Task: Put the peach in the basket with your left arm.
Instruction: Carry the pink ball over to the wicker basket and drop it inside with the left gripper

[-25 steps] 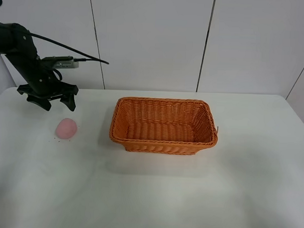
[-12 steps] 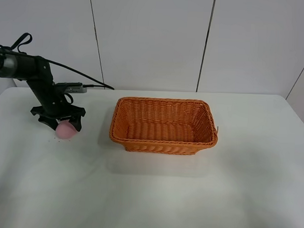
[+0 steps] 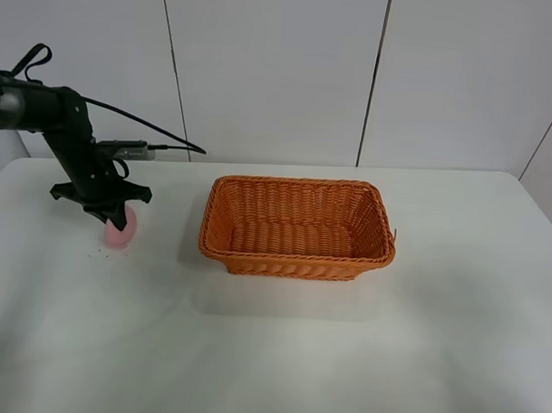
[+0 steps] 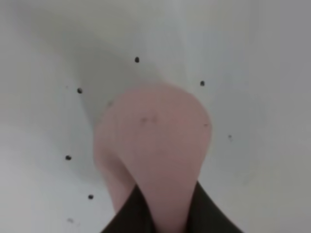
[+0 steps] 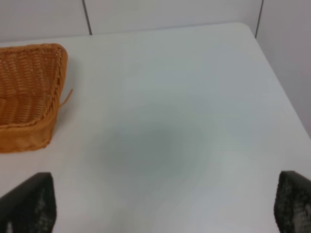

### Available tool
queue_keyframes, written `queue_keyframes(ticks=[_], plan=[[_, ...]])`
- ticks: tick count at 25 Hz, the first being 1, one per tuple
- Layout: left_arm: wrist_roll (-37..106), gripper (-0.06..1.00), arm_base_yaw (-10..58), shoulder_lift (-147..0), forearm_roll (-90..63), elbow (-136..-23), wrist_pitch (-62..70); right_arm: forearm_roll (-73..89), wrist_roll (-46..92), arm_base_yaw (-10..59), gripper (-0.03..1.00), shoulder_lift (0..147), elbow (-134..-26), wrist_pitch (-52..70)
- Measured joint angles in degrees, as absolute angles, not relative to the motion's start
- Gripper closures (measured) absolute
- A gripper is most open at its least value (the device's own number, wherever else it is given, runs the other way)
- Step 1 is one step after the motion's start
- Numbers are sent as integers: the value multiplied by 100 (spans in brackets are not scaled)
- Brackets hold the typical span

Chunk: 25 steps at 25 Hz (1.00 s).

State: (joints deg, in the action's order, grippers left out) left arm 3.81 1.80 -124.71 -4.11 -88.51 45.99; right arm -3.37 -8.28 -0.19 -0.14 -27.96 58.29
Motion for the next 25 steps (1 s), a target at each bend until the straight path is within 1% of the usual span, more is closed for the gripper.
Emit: queue_keyframes(ticks=[8,13,18,25], plan=[[355,78,180,-11750,-416,-9972,5839,-337,-828,-19,27,-14,-2796,5829],[267,78,312,-11697,-378,-10553,6589,-337,-828,-19,27,-14,-2796,5829],[109,78,989,-11697,-377,-11158,6702,-337,-828,-19,27,-14,-2796,5829],[0,78,2290,-12132,-400,-11716,6702,-337,-828,-19,27,-14,-2796,5829]])
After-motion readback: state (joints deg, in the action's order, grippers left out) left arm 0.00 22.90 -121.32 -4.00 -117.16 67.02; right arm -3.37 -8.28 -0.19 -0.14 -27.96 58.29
